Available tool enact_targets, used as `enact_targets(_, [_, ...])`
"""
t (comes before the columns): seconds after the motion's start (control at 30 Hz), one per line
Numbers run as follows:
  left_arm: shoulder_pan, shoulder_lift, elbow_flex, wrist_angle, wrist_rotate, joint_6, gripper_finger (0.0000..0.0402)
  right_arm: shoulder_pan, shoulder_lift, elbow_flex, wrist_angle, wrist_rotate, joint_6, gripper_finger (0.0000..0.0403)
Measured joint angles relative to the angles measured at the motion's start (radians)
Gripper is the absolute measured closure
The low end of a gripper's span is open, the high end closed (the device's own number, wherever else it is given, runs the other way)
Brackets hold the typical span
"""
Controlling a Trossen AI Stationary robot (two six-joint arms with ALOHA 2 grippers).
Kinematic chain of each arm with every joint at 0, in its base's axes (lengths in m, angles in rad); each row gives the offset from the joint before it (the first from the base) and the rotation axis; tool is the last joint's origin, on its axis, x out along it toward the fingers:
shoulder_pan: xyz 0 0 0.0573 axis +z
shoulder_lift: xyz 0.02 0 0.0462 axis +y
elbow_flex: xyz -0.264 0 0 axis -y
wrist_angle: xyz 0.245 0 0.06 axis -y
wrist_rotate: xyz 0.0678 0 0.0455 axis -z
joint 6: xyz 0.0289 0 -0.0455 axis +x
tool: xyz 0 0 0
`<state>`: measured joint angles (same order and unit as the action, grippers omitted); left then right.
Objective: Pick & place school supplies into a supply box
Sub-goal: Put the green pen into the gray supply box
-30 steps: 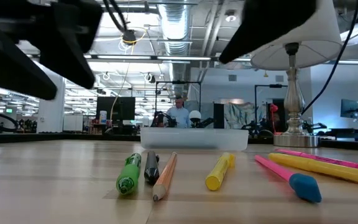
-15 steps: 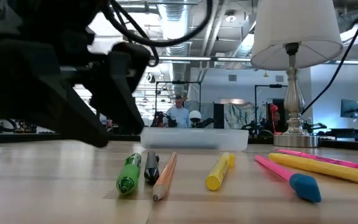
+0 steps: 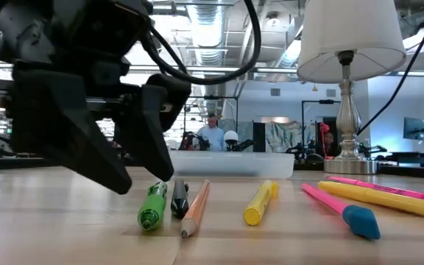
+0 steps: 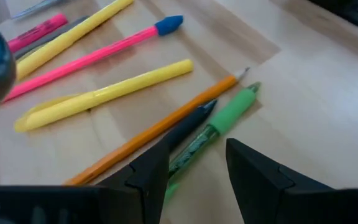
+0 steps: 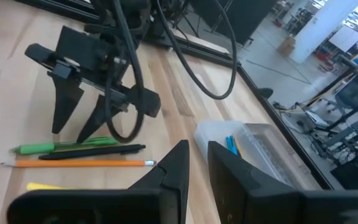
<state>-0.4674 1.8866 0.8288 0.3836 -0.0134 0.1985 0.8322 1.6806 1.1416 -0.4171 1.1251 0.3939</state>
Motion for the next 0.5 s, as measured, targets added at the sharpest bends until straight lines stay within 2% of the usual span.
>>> enact_targets(0.5, [0.027, 0.032, 0.001, 0.013, 0.002, -0.009, 0.0246, -0.003, 0.0, 0.0, 0.008, -0.002, 0.0, 0.0349])
